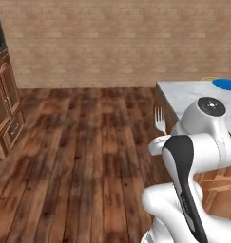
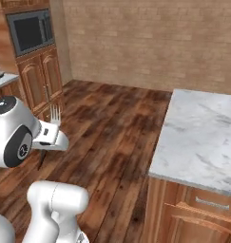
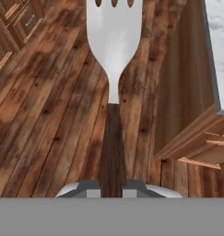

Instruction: Take the fork and place it on the left side of the plate. Then take the spoon and place it on the right side of the plate. Make sure they're directly next to the plate.

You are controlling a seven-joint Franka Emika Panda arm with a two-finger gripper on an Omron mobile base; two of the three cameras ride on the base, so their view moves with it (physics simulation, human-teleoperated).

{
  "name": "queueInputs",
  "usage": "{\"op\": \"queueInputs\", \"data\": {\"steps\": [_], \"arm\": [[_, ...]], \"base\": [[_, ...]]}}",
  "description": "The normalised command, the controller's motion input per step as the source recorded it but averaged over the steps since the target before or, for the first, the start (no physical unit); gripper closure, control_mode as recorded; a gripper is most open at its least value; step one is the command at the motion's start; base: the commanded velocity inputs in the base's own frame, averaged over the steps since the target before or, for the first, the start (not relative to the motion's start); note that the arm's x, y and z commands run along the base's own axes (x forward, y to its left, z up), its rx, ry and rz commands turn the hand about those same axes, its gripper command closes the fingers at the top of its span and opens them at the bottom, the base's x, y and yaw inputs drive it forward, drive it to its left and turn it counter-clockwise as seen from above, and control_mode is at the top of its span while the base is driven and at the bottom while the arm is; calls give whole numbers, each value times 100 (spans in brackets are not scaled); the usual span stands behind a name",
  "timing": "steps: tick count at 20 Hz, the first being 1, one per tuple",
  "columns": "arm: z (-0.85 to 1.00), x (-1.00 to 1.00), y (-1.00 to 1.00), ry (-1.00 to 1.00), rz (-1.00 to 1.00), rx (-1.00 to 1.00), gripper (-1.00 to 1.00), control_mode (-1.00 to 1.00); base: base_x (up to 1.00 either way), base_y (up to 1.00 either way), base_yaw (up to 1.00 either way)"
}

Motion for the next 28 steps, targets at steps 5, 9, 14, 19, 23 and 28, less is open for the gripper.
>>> {"op": "queueInputs", "data": {"steps": [5, 9, 14, 19, 23, 28], "arm": [[0, 0, 0, 0, 0, 0, 100, 100], [0, 0, 0, 0, 0, 0, 100, 100], [0, 0, 0, 0, 0, 0, 100, 100], [0, 0, 0, 0, 0, 0, 100, 100], [0, 0, 0, 0, 0, 0, 100, 100], [0, 0, 0, 0, 0, 0, 100, 100]], "base": [[59, 47, -56], [65, 52, -54], [73, 64, -48], [72, 81, -40], [72, 82, -39], [64, 91, -36]]}}
